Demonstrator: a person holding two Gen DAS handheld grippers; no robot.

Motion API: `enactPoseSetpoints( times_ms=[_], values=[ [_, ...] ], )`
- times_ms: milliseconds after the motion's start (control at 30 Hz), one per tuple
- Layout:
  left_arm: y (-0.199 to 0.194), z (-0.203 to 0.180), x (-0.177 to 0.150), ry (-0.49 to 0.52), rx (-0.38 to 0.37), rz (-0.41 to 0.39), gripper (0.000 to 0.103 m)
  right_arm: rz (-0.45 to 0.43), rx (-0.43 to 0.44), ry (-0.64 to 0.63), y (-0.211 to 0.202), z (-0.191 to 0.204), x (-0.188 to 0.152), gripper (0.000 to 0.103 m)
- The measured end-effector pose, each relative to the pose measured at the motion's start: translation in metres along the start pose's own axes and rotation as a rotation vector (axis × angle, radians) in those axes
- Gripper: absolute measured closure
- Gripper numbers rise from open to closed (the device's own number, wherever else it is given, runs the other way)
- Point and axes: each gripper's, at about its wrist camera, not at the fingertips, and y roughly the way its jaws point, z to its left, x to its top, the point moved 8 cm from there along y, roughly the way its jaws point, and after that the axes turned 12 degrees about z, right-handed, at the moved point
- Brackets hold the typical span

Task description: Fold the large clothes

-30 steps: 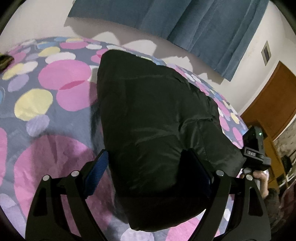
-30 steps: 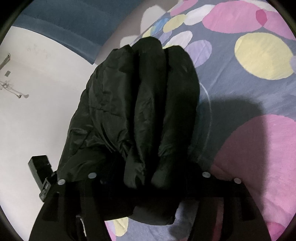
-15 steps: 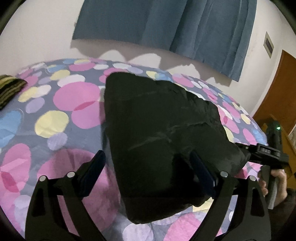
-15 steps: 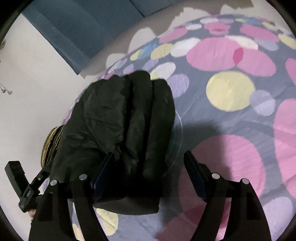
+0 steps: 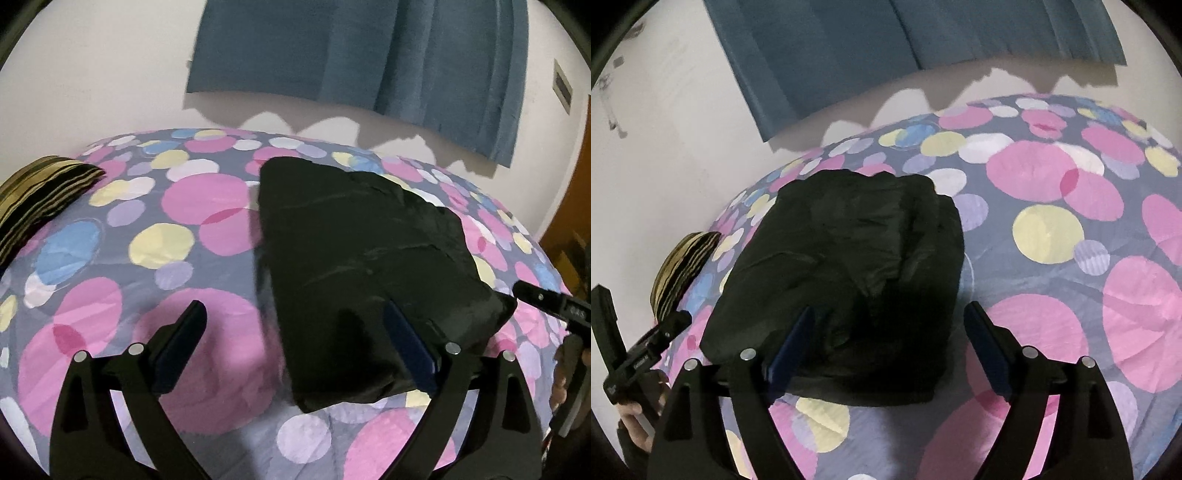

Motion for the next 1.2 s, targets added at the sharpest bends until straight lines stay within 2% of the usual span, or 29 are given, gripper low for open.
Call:
enactPoseSetpoints(
  times_ms=[233,533,1200],
  values=[
    [-0.018,0.003,-0.002,-0.030,0.028,-0.036,0.006,-0.005,-0.028,-0.035,-0.003,0.011,-0.006,0.018],
    [-0.026,-0.002,-0.003,-0.004,0.072,-0.062,0.003,-0.003,-0.052,-0.042,0.001,0.012,-0.010,0.018],
    [-0.023,0.000,-0.004,-0.016,0.080,-0.057,0.003,-0.031,-0.138,-0.074,0.003,0.009,-0.011,0.016]
  ],
)
